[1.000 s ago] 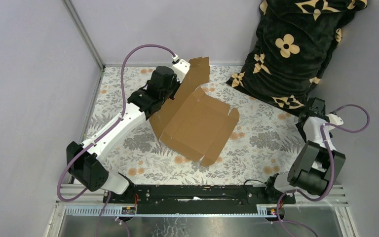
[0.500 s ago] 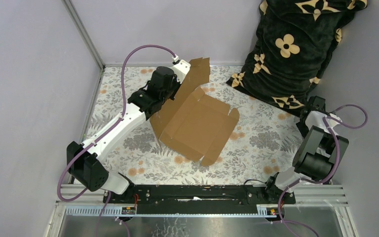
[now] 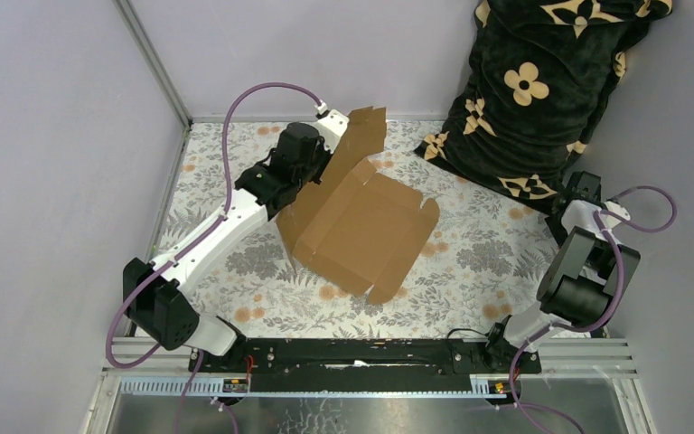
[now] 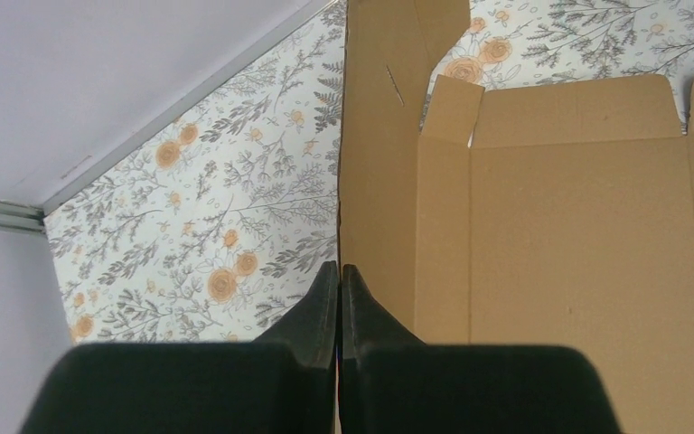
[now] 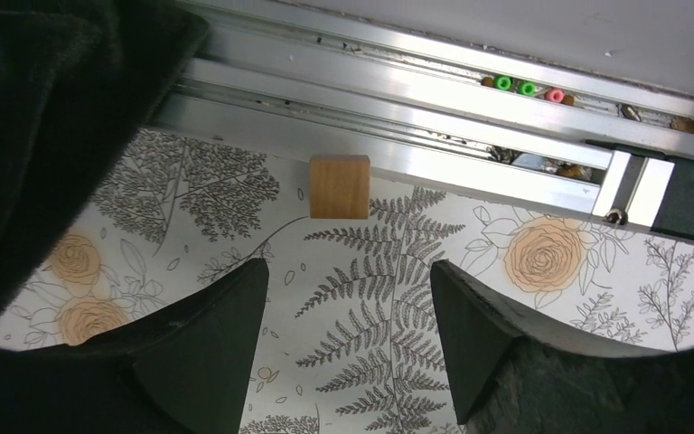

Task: Fold the paper box

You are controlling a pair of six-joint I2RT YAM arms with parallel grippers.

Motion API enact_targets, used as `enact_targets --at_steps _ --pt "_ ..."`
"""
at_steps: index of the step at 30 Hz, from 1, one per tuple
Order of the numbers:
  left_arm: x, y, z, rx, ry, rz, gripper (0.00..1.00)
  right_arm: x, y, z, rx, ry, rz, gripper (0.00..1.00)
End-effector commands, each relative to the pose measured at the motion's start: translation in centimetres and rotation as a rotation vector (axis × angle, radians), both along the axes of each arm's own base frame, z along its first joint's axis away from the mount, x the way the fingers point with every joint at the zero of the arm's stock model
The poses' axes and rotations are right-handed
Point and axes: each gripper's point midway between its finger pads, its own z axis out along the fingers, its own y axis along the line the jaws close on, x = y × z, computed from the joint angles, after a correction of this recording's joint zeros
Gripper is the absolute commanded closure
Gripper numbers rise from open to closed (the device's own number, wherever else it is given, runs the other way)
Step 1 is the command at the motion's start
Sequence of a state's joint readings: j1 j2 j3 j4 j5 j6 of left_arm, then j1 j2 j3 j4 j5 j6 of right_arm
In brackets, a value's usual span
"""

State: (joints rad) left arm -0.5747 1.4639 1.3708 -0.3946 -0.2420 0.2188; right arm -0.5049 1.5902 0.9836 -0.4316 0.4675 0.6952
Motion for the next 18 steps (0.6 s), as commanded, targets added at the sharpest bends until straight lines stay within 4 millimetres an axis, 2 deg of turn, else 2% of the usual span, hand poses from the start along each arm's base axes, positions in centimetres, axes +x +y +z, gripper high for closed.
enact_targets --at_steps 1,6,12,18 --pt "0.0 -0.6 1.3 -0.106 -0.05 -0.012 0.98 1.3 -0.9 2.7 -0.076 -0.104 0.016 0.26" --pt "-0.2 -1.1 1.2 -0.173 -0.037 -0.044 0.98 2.2 -1.0 3.4 -0.107 -0.102 0.06 0.25" --pt "-0.3 -1.6 2.2 -0.203 -0.036 -0.083 0.98 3.1 0.0 1.8 -0.11 -0.121 0.144 0.23" --pt "-0.4 -1.4 2.5 -0.216 -0.037 -0.09 0.98 2.9 0.0 -0.1 -0.109 -0.085 0.132 0.25"
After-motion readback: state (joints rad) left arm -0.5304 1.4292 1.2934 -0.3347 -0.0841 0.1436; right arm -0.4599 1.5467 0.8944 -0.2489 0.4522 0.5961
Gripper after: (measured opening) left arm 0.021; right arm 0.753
